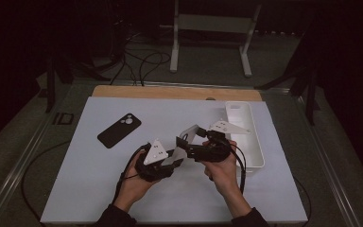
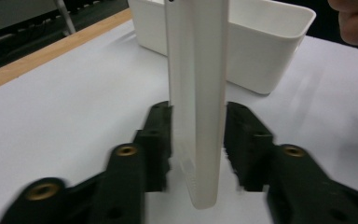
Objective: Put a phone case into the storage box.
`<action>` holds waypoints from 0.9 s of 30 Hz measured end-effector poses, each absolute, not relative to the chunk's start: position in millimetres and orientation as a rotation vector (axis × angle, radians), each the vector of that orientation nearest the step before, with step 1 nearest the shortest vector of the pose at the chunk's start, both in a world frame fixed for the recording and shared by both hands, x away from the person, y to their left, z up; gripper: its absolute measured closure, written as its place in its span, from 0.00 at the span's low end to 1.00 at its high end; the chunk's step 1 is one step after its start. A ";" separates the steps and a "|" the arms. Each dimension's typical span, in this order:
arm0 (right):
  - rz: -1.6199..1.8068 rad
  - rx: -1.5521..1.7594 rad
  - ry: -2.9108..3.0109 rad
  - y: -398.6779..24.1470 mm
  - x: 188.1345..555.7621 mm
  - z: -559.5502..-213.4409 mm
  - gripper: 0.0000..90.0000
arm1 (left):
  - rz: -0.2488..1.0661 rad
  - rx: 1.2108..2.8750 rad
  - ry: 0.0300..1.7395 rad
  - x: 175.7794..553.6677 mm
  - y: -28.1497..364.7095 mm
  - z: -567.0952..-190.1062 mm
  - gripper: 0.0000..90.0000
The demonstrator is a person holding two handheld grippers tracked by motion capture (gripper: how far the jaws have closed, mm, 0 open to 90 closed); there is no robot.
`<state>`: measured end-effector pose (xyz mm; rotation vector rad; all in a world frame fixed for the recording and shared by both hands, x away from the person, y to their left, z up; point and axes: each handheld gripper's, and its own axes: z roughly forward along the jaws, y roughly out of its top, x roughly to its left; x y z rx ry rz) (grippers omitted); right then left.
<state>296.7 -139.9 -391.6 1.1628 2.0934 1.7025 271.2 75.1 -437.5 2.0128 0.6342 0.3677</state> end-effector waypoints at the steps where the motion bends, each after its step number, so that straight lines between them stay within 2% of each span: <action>1: 1.700 1.163 2.092 -140.0 296.7 -391.5 0.19 | 0.366 2.001 0.642 271.4 78.6 -437.4 0.61; 2: 1.700 1.163 2.092 -140.0 296.7 -391.5 0.19 | 0.366 2.001 0.642 271.4 78.6 -437.4 0.50; 3: 1.696 1.163 2.088 -141.5 296.6 -390.9 0.19 | 0.374 1.984 0.669 271.4 83.1 -437.6 0.45; 5: 1.695 1.165 2.086 -142.0 296.6 -390.7 0.19 | 0.386 1.976 0.689 271.1 86.3 -437.9 0.41; 7: 1.690 1.173 2.079 -144.0 297.2 -390.7 0.19 | 0.385 1.964 0.720 270.5 93.0 -438.4 0.32; 12: 1.683 1.182 2.072 -146.2 297.5 -391.0 0.19 | 0.429 1.944 0.779 266.4 107.7 -438.0 0.24; 20: 1.683 1.193 2.061 -149.4 298.7 -391.6 0.19 | 0.528 1.911 0.909 261.1 140.0 -443.6 0.16; 27: 1.669 1.191 2.063 -151.2 299.2 -391.0 0.19 | 0.560 1.902 0.988 256.6 164.4 -455.7 0.10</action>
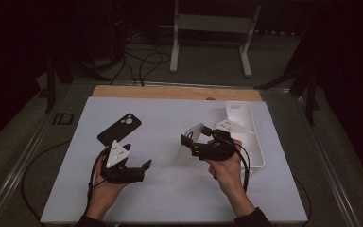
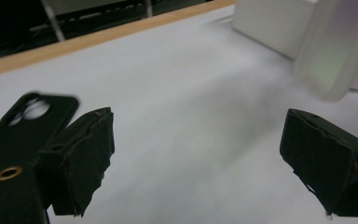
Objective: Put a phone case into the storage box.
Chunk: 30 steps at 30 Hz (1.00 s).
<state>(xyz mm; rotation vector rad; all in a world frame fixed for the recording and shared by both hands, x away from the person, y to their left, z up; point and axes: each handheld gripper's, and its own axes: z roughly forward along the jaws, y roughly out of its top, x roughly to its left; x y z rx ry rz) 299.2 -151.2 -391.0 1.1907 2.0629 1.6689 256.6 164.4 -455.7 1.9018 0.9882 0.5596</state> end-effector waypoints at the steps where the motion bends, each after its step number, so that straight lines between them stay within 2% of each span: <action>1: 1.668 1.194 2.060 -151.6 299.5 -390.9 0.19 | 0.560 1.899 0.993 256.0 166.0 -456.6 0.08; 7: 1.661 1.191 2.062 -152.8 300.1 -390.6 0.19 | 0.576 1.896 1.031 249.7 180.8 -467.2 0.01; 18: 1.645 1.181 2.064 -153.8 301.5 -388.2 0.19 | 0.641 1.890 1.061 238.0 203.7 -482.4 0.00; 30: 1.629 1.170 2.049 -156.4 306.8 -382.9 0.19 | 0.639 1.852 1.080 241.1 218.2 -491.1 0.00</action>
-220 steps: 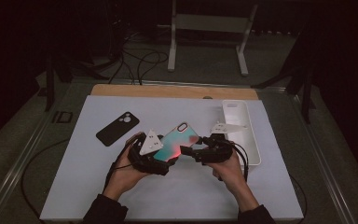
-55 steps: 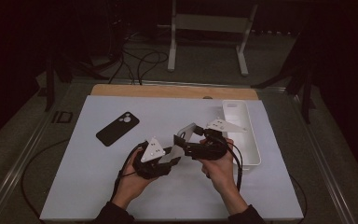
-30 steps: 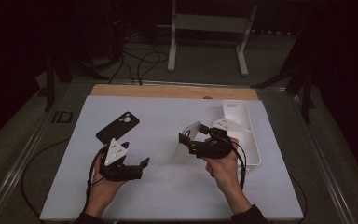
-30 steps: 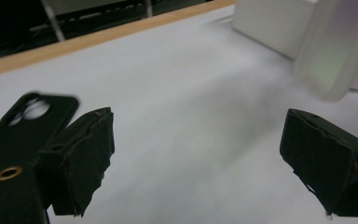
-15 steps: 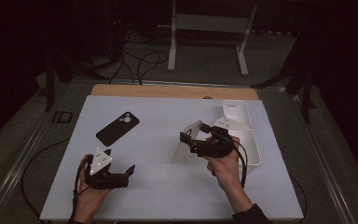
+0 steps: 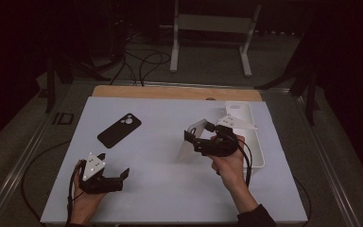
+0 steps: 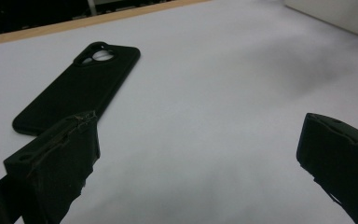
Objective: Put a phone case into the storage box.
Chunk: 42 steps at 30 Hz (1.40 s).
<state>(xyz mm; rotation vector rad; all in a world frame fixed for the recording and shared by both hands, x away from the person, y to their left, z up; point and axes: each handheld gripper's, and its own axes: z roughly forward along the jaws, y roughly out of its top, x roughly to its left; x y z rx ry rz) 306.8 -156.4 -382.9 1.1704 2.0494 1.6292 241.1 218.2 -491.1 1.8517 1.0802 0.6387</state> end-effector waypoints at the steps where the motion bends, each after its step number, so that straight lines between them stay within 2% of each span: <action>1: 1.627 1.169 2.048 -156.8 307.5 -382.2 0.19 | 0.644 1.840 1.078 240.8 219.3 -491.2 0.00; 31: 1.523 1.236 1.984 -174.9 345.3 -366.6 0.19 | 0.655 1.827 1.120 240.2 223.6 -491.8 0.00; 42: 1.483 1.274 1.944 -182.8 370.5 -358.9 0.19 | 0.651 1.827 1.120 240.6 223.2 -492.5 0.00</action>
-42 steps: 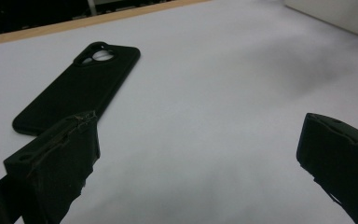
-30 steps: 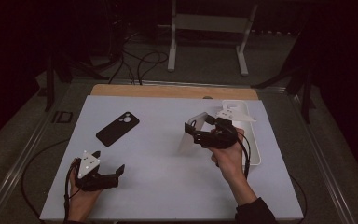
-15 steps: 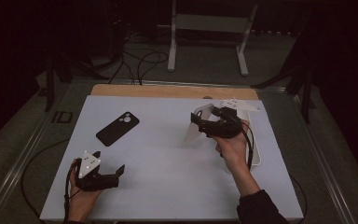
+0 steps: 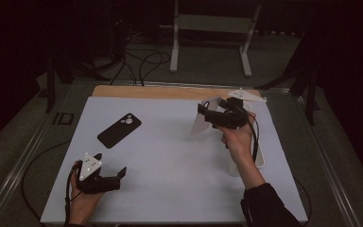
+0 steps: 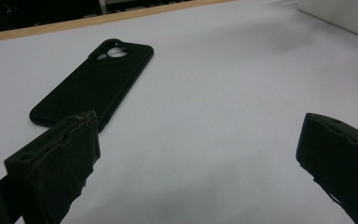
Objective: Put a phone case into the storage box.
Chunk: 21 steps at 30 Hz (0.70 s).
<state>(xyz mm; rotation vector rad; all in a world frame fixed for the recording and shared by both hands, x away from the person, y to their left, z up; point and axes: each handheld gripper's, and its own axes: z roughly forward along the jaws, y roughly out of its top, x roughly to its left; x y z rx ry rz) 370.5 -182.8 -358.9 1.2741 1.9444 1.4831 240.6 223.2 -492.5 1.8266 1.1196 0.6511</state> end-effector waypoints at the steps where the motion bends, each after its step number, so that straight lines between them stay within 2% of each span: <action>1: 1.494 1.291 1.938 -184.5 373.6 -358.5 0.19 | 0.651 1.828 1.120 240.6 223.1 -492.6 0.00; 21: 1.371 1.348 1.882 -203.2 406.3 -356.8 0.19 | 0.651 1.826 1.119 240.3 223.6 -492.5 0.00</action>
